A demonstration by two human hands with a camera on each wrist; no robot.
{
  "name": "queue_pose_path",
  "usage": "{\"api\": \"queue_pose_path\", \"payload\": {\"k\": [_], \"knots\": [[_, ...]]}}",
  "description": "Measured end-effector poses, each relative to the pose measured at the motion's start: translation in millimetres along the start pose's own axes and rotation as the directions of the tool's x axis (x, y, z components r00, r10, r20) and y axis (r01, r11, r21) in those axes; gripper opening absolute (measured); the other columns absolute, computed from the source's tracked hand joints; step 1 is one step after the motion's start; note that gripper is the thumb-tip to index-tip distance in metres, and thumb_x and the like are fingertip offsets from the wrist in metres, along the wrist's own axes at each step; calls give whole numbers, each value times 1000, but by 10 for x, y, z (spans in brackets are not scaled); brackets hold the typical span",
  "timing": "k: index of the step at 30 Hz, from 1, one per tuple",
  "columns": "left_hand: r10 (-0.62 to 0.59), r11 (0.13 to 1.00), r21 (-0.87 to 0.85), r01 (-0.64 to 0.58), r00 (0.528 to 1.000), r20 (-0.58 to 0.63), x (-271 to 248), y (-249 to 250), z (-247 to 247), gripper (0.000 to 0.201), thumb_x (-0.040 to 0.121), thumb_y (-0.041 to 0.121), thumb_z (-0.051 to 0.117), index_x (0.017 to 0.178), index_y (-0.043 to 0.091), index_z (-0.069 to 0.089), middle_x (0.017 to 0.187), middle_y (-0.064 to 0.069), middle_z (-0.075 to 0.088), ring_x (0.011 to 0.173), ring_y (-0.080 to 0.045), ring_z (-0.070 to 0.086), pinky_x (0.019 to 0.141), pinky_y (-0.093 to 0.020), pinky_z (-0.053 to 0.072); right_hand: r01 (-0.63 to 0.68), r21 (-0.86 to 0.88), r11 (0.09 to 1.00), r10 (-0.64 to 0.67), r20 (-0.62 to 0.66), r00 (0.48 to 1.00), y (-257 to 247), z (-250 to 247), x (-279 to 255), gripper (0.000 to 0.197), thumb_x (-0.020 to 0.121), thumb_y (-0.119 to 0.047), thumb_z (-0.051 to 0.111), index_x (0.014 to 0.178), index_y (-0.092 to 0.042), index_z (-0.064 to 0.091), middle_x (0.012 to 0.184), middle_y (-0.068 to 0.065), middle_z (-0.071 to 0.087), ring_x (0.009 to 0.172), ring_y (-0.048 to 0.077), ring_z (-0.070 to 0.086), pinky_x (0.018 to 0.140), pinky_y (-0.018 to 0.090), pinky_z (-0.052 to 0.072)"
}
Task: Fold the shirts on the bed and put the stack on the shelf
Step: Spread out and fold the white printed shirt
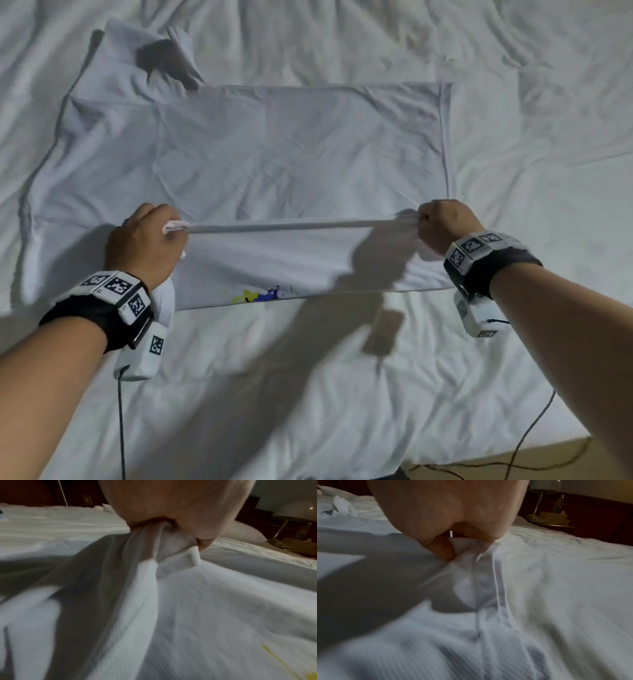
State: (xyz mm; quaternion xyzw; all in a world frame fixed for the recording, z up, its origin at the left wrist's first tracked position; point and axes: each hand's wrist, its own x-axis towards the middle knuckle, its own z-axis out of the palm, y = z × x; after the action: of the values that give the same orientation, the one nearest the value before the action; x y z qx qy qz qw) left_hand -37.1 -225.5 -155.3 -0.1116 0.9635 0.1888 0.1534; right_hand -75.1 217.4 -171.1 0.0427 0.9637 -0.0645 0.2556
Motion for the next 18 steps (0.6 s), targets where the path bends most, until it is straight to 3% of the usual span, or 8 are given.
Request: {"api": "queue_pose_path", "payload": {"k": [3, 5, 7, 10, 12, 15, 18], "knots": [[16, 1000, 21, -14, 994, -107, 232, 44, 94, 26, 81, 27, 47, 96, 17, 66, 104, -17, 57, 93, -46, 59, 82, -51, 48, 16, 32, 999, -16, -11, 1000, -20, -62, 162, 31, 84, -16, 45, 94, -22, 74, 99, 12, 73, 91, 36, 64, 87, 42, 52], [-19, 1000, 14, 21, 986, -163, 379, 68, 165, 21, 87, 17, 54, 102, 18, 69, 108, -19, 56, 98, -47, 58, 89, -53, 45, 17, 53, 998, -15, -26, 1000, -21, -94, 246, 39, 85, -21, 43, 107, -28, 75, 99, 9, 74, 93, 35, 66, 91, 41, 52], [-72, 997, 5, 75, 978, -194, 504, 70, 205, 22, 89, 11, 57, 104, 20, 71, 111, -18, 57, 101, -47, 57, 93, -53, 43, 28, 57, 998, -26, -35, 999, -18, -117, 298, 39, 85, -29, 41, 104, -26, 75, 93, 10, 74, 90, 35, 65, 88, 41, 51], [-68, 997, 36, 75, 983, -171, 625, 36, 243, 24, 89, 19, 53, 103, 24, 71, 108, -15, 58, 101, -45, 58, 95, -56, 44, 61, 66, 996, -55, -89, 994, -12, -136, 359, 46, 79, -36, 36, 96, -22, 76, 88, 10, 74, 86, 36, 64, 85, 43, 50], [-77, 996, 38, 84, 983, -166, 676, 12, 252, 28, 84, 25, 48, 102, 27, 69, 107, -12, 59, 101, -43, 59, 96, -58, 44, 63, 69, 996, -55, -119, 991, 16, -139, 432, 43, 79, -33, 38, 95, -20, 76, 89, 11, 74, 86, 36, 64, 86, 43, 49], [-97, 994, 23, 102, 981, -167, 714, -20, 296, 25, 85, 21, 50, 103, 26, 67, 109, -12, 60, 101, -44, 59, 98, -57, 42, 38, 57, 998, -31, -120, 992, 62, -103, 546, 27, 87, -23, 50, 97, -19, 75, 93, 12, 73, 89, 36, 62, 89, 43, 46], [-142, 987, -94, 130, 981, -130, 732, -23, 299, 35, 79, 32, 46, 109, 28, 64, 114, -9, 62, 104, -40, 60, 102, -57, 41, 41, -15, 999, -43, -196, 980, 88, -25, 561, 28, 89, -25, 50, 105, -21, 73, 96, 10, 69, 97, 36, 58, 88, 44, 42]]}}
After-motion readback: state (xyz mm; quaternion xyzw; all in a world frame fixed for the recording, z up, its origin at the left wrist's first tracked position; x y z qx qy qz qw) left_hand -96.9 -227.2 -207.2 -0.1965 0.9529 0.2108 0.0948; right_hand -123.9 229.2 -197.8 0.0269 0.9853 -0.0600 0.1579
